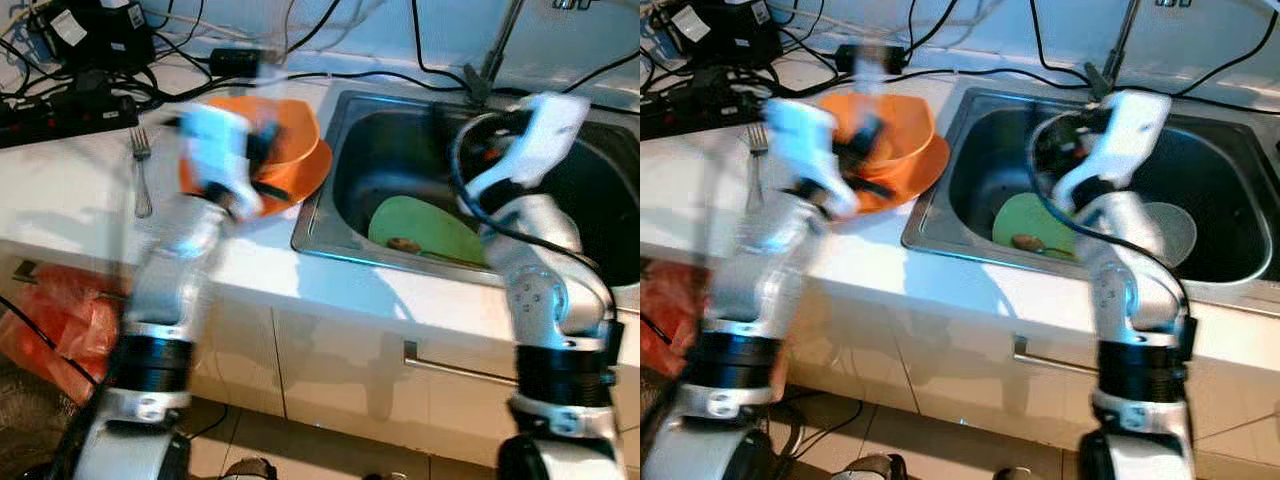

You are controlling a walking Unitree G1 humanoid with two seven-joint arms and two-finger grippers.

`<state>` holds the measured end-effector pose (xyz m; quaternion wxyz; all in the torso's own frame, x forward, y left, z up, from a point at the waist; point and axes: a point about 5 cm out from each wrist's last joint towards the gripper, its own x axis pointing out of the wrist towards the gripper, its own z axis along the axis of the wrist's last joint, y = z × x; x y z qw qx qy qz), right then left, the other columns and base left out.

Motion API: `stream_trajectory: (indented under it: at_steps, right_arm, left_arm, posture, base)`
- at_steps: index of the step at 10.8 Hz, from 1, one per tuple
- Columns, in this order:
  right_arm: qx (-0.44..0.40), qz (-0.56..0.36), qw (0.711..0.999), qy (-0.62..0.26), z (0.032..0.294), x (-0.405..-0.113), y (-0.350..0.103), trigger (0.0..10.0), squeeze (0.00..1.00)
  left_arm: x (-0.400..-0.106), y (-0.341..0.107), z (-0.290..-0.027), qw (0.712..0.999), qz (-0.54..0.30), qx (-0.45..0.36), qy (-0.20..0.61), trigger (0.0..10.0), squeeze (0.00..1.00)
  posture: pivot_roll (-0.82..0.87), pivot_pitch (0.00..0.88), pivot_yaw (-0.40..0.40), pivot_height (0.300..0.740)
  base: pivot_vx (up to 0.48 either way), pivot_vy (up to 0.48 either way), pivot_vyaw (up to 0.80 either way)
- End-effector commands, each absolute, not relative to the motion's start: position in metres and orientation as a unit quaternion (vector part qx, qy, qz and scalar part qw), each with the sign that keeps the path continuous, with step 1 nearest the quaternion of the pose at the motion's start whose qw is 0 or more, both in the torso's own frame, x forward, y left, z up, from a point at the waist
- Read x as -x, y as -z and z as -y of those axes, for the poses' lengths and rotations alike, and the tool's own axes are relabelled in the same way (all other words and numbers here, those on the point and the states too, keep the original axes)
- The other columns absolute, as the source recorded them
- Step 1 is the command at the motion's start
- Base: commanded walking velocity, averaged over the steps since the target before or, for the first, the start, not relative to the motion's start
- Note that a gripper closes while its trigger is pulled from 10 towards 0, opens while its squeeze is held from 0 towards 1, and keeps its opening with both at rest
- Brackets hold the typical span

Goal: Kitchen organization

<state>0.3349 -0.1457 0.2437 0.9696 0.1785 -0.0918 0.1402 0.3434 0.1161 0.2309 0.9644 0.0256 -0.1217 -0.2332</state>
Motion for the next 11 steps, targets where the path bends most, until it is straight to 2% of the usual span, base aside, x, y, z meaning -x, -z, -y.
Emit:
stream_trajectory:
  at_steps: [1,3,6,9,10,11]
  right_arm:
    - [-0.206,0.079,0.963,-0.156,0.144,-0.332,-0.243,10.0,0.00]
    - [-0.259,0.064,0.941,-0.207,0.136,-0.326,-0.246,10.0,0.00]
    - [-0.293,0.061,0.913,-0.276,0.126,-0.314,-0.257,10.0,0.00]
    - [-0.292,0.050,0.894,-0.336,0.114,-0.305,-0.259,10.0,0.00]
    - [-0.291,0.050,0.893,-0.338,0.114,-0.304,-0.259,10.0,0.00]
    - [-0.287,0.046,0.899,-0.328,0.116,-0.305,-0.258,10.0,0.00]
  left_arm:
    - [-0.343,-0.226,-0.106,0.958,0.109,-0.041,0.263,0.0,0.00]
    - [-0.341,-0.215,-0.079,0.936,0.093,-0.052,0.336,0.0,0.00]
    - [-0.335,-0.203,-0.060,0.925,0.084,-0.038,0.368,0.0,0.00]
    - [-0.324,-0.201,-0.042,0.896,0.073,0.030,0.436,0.0,0.00]
    - [-0.323,-0.202,-0.041,0.895,0.073,0.033,0.438,0.2,0.00]
    - [-0.315,-0.205,-0.033,0.878,0.089,0.008,0.471,0.2,0.00]
  posture:
    - [0.08,0.117,-0.015,0.740]
    - [0.07,0.130,-0.014,0.740]
    - [0.05,0.141,-0.018,0.740]
    - [0.05,0.141,-0.018,0.740]
    - [0.05,0.141,-0.018,0.740]
    - [0.05,0.137,-0.018,0.740]
  base:
    - [0.000,0.000,0.00]
    - [0.000,0.000,0.00]
    - [0.000,0.000,0.00]
    - [0.000,0.000,0.00]
    - [0.000,0.000,0.00]
    - [0.000,0.000,0.00]
